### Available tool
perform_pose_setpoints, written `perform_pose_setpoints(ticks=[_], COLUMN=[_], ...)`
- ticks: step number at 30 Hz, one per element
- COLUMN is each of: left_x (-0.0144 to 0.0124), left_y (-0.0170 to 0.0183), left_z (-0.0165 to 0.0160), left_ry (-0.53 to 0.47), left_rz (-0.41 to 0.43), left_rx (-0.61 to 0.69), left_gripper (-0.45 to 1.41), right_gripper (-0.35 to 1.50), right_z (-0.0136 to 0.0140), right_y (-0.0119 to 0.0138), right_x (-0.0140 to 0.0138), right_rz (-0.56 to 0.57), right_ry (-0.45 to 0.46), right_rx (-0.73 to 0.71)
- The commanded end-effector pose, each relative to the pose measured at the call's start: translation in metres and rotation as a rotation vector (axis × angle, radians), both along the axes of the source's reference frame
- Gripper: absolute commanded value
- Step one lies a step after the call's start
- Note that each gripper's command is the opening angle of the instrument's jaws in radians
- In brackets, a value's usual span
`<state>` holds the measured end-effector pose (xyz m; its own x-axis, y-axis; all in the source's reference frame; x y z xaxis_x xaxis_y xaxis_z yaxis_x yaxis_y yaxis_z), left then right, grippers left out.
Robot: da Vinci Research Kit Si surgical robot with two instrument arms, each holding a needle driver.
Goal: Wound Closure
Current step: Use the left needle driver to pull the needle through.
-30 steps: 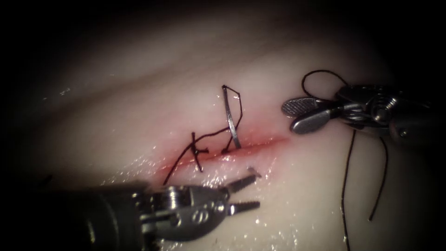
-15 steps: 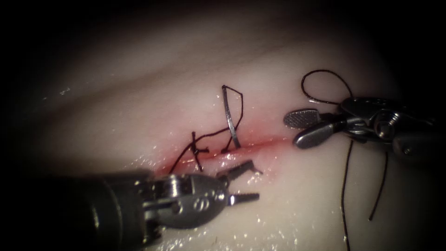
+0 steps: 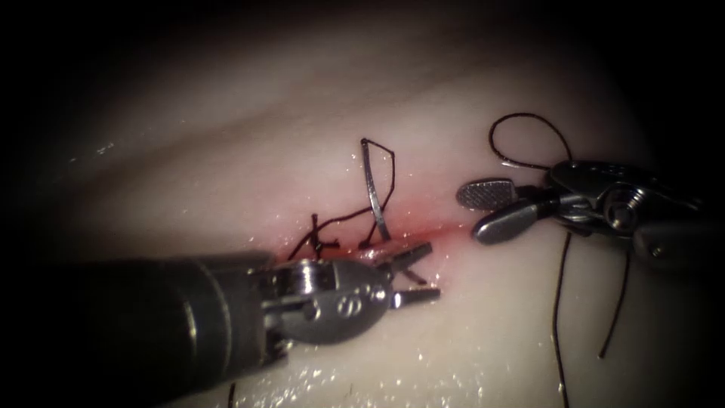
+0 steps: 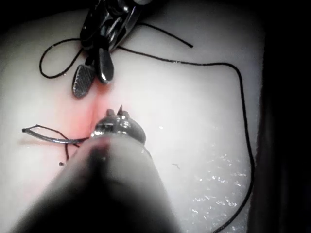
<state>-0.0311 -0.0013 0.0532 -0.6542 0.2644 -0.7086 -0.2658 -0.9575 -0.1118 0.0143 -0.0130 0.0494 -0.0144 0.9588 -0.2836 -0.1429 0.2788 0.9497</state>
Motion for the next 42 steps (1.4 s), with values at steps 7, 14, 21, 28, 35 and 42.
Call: perform_pose_setpoints(ticks=[7,14,21,28,35,42], left_x=[0.0011,0.0003,-0.0003,0.0003,0.0011,0.0018], left_y=[-0.0003,-0.0007,-0.0003,0.0006,0.0006,0.0009], left_z=[0.0007,-0.0007,-0.0035,-0.0056,-0.0061,-0.0087], left_ry=[-0.138,-0.430,-0.587,-0.689,-0.787,-0.934], left_rz=[-0.078,-0.252,-0.402,-0.506,-0.527,-0.377], left_rx=[0.190,0.423,0.728,1.005,1.219,1.033], left_gripper=[-0.45,-0.45,-0.45,-0.45,-0.45,-0.45], right_gripper=[0.98,0.94,0.94,0.93,0.93,1.01], right_z=[0.0003,0.0002,0.0004,0.0009,0.0012,0.0010], right_y=[-0.0005,-0.0010,-0.0013,-0.0021,-0.0025,-0.0029], right_x=[0.0011,0.0021,0.0026,0.0026,0.0025,0.0027], right_rz=[0.023,0.034,0.055,0.056,0.036,0.007], right_ry=[0.029,0.040,0.059,0.061,0.073,0.082], right_rx=[-0.006,0.011,0.034,0.048,0.044,-0.263])
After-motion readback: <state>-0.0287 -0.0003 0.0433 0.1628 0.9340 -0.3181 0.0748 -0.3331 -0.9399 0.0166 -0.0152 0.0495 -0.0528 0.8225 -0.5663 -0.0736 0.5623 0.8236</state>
